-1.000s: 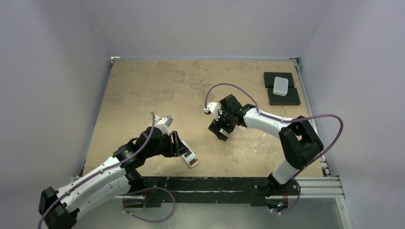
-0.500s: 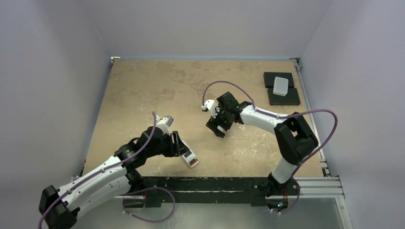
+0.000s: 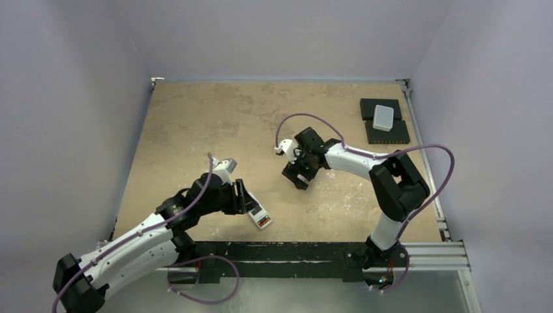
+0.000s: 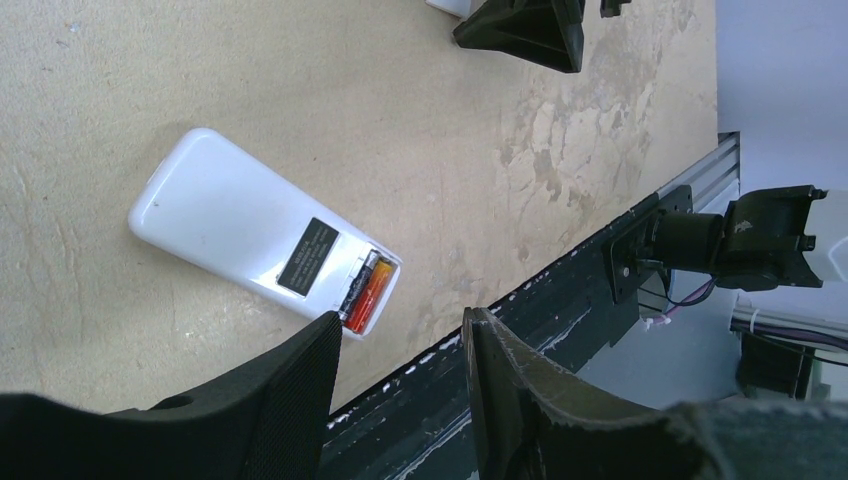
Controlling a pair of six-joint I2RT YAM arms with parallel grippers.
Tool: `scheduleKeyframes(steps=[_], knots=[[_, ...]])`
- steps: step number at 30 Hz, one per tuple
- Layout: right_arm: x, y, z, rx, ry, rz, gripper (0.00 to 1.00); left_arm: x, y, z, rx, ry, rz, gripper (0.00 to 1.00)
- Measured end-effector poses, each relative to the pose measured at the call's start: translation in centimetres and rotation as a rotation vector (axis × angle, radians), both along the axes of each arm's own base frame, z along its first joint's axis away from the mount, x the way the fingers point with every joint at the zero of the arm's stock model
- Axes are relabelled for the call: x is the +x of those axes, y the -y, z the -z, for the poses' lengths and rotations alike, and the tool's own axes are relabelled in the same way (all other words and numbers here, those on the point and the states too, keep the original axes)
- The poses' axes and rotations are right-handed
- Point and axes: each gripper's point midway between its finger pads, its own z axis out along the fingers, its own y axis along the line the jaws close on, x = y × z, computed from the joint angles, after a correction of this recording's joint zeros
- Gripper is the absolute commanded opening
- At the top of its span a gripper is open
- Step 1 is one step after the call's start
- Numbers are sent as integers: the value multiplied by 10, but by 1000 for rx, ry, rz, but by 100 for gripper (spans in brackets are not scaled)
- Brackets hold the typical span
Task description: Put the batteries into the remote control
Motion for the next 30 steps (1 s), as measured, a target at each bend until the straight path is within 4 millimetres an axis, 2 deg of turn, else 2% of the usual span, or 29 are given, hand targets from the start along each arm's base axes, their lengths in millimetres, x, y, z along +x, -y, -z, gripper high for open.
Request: scheduleKeyframes(steps=[13,21,30], knots=[[-1,4,3,-22,-6,11,69,0,0,0,0,0,0,48],[-1,3,4,-21,-11,10,66,0,0,0,0,0,0,48],[0,1,4,-17,-13,6,54,0,0,-1,-1,2,0,49]])
